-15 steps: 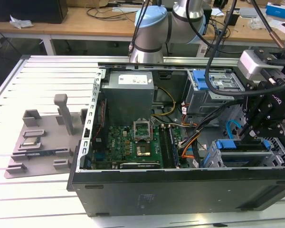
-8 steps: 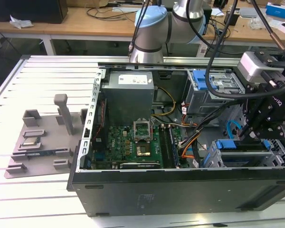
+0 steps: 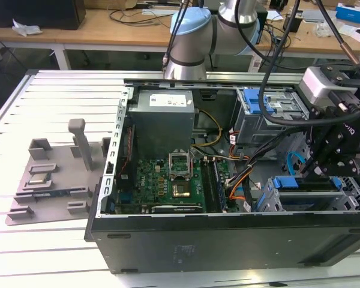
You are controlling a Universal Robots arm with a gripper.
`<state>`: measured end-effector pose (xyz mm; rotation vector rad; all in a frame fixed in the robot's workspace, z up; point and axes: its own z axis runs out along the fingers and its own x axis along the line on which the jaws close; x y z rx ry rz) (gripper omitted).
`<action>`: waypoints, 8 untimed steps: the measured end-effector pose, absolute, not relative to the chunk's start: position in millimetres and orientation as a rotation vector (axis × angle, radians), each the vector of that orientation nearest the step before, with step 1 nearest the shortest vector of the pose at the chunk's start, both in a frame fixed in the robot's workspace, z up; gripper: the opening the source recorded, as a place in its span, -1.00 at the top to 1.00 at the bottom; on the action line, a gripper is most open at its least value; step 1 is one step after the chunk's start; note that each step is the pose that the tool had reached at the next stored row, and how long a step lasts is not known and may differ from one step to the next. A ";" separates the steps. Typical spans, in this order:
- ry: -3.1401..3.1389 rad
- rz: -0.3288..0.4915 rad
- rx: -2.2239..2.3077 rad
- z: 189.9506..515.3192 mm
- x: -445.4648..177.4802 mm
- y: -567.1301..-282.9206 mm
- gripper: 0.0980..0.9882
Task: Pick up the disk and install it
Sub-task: 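Insert the second disk wire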
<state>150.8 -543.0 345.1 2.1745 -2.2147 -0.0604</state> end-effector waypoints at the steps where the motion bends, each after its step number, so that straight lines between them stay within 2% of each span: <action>1: -2.215 -0.061 2.175 345.2 150.8 -543.0 0.87; 8: -2.216 -0.064 2.176 348.8 150.9 -543.0 0.87</action>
